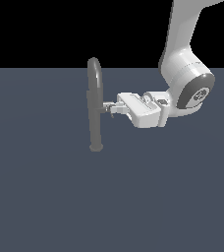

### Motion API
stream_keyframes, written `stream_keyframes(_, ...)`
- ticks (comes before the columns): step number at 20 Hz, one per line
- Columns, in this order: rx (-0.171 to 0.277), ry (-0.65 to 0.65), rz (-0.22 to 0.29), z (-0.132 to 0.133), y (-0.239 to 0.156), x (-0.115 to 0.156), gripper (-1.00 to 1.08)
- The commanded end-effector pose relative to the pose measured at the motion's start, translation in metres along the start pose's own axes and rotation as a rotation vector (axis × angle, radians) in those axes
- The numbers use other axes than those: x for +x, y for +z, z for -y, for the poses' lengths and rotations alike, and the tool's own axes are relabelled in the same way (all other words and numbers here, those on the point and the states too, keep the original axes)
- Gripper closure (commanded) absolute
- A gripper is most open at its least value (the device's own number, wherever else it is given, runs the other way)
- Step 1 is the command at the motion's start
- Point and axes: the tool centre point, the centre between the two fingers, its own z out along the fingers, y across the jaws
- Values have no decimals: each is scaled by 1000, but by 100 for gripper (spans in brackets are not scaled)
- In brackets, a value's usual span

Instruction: Turn on the faucet by rotating a designated handle.

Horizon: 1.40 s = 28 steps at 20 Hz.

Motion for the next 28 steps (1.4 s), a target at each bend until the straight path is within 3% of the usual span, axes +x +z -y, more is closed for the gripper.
stream_keyframes(1,1,12,0,2,2,11,108)
stream_keyframes(11,14,62,0,10,3,58,108)
stream_keyframes(12,14,62,0,10,3,58,108)
stream_keyframes(13,-16,11,22,6,-5,11,108)
stream_keyframes(28,13,63,1,37,2,64,108)
